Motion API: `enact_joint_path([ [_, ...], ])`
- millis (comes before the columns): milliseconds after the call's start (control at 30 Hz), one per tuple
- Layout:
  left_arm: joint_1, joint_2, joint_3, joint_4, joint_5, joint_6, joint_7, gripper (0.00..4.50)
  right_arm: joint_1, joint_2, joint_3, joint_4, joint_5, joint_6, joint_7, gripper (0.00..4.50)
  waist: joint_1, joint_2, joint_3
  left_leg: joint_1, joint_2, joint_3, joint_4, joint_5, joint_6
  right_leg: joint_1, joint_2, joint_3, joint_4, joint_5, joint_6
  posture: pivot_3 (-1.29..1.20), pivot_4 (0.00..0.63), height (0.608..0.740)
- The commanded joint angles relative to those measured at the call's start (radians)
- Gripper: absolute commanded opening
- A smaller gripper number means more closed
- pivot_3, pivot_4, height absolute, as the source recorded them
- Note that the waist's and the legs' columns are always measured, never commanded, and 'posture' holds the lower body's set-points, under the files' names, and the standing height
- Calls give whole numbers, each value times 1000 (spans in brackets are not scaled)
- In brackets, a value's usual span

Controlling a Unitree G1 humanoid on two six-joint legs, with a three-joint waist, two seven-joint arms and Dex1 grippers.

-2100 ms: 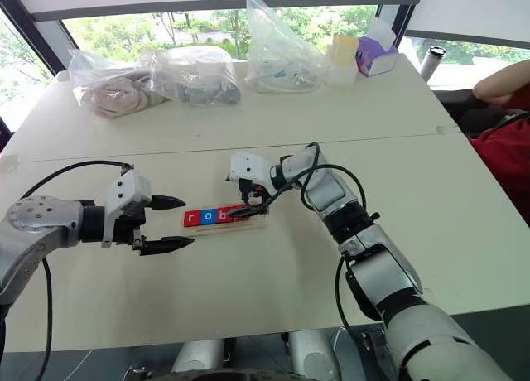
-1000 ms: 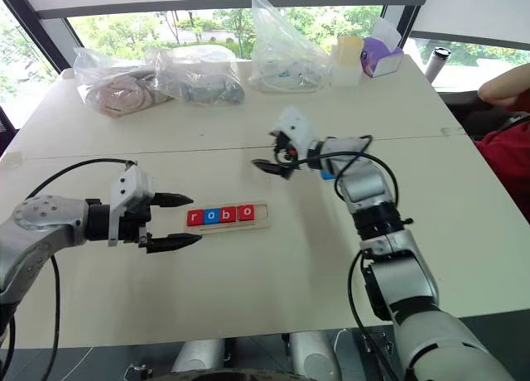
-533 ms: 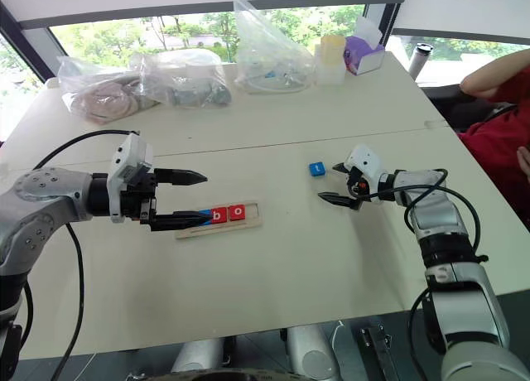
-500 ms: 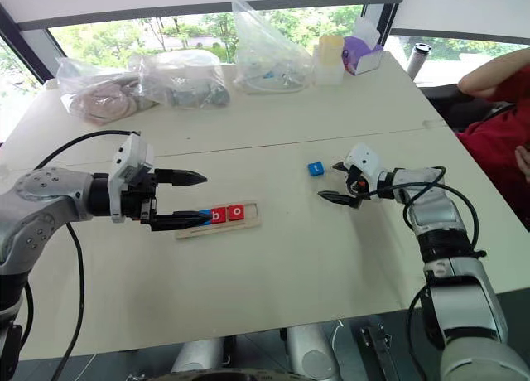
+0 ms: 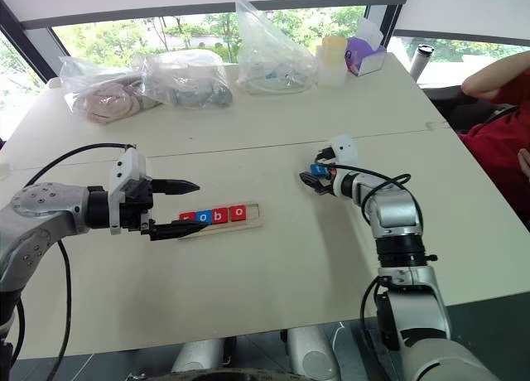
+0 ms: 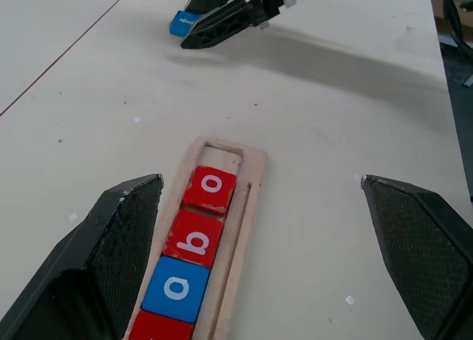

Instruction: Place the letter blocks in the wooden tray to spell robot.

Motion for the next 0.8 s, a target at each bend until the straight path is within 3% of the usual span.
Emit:
enact_joint_path([
  [33,-27,2,9,-7,5,-14,3,4500,-17,50,-13,-49,-33,58,-143,4462,0,0,0,0,0,0,0,0,0,0,0,0,0,0,0,0,150,740],
  [167,-40,-7,-5,-3,13,-18,10,4500,-2,90,14,-62,-72,63,-241,4462,0,0,0,0,0,0,0,0,0,1,0,0,0,0,0,0,150,740],
  [200,-45,-13,-8,-5,12,-19,12,4500,9,111,17,-60,-82,52,-274,4227,1,0,0,0,0,0,0,0,0,1,0,0,-1,0,0,0,150,740],
  [300,-56,-25,-17,-10,10,-19,8,4500,26,154,46,-74,-105,22,-330,3267,0,0,0,0,0,0,0,0,0,1,0,0,-1,0,1,0,150,740],
  [400,-73,-32,-34,-14,13,-22,-4,4500,28,167,66,-125,-121,26,-356,1769,0,0,0,0,0,0,0,0,0,1,0,0,-1,0,1,0,150,740],
  [500,-86,-29,-67,-10,37,-39,-23,4500,40,152,62,-211,-126,56,-367,1769,1,0,0,0,0,0,-1,0,0,1,0,0,-1,0,1,0,150,740],
  [600,-102,-29,-112,-13,58,-58,-56,4500,92,178,19,-426,-106,217,-394,1769,3,0,0,-2,0,-1,-1,0,0,-1,0,0,-2,0,2,0,150,740],
  [800,-144,-35,-206,-5,111,-99,-121,4500,210,383,-113,-844,-107,679,-456,1769,2,0,-1,-12,0,-5,0,0,0,-9,0,-3,-2,2,4,0,150,740],
])
